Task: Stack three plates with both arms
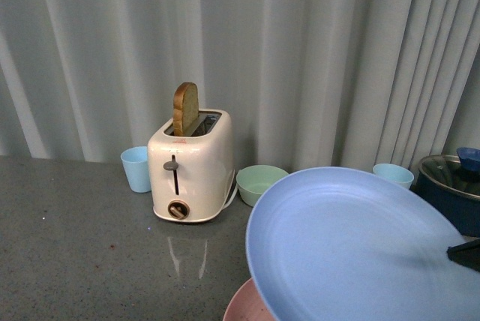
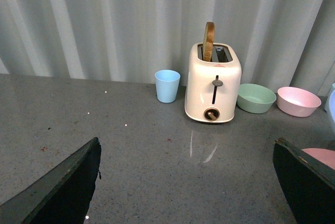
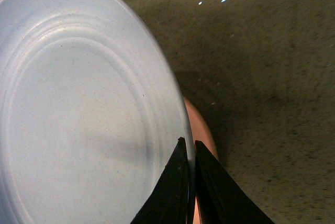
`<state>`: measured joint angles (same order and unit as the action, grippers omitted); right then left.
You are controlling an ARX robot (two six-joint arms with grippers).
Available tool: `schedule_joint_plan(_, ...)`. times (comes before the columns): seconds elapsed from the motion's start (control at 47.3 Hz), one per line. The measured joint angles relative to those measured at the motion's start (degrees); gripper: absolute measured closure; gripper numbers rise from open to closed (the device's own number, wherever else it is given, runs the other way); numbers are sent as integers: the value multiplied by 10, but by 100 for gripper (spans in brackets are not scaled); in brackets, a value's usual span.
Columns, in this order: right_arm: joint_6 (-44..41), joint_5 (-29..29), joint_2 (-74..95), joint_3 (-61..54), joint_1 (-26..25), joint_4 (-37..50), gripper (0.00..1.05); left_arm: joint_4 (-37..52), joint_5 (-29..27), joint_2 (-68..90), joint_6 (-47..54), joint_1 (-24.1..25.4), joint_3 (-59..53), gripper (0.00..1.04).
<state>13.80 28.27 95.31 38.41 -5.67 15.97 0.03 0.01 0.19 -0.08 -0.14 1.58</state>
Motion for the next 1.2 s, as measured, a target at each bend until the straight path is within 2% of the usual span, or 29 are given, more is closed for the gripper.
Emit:
schedule_joint_plan(0.148, 19, -4, 17, -8, 32, 7, 101, 0, 0, 0, 0, 0, 0, 7)
schedule_joint_plan(0.317, 25, -9, 45, -13, 42, 15, 101, 0, 0, 0, 0, 0, 0, 7)
schedule_joint_plan(1.204, 31, -22, 149, -22, 37, 59, 101, 0, 0, 0, 0, 0, 0, 7)
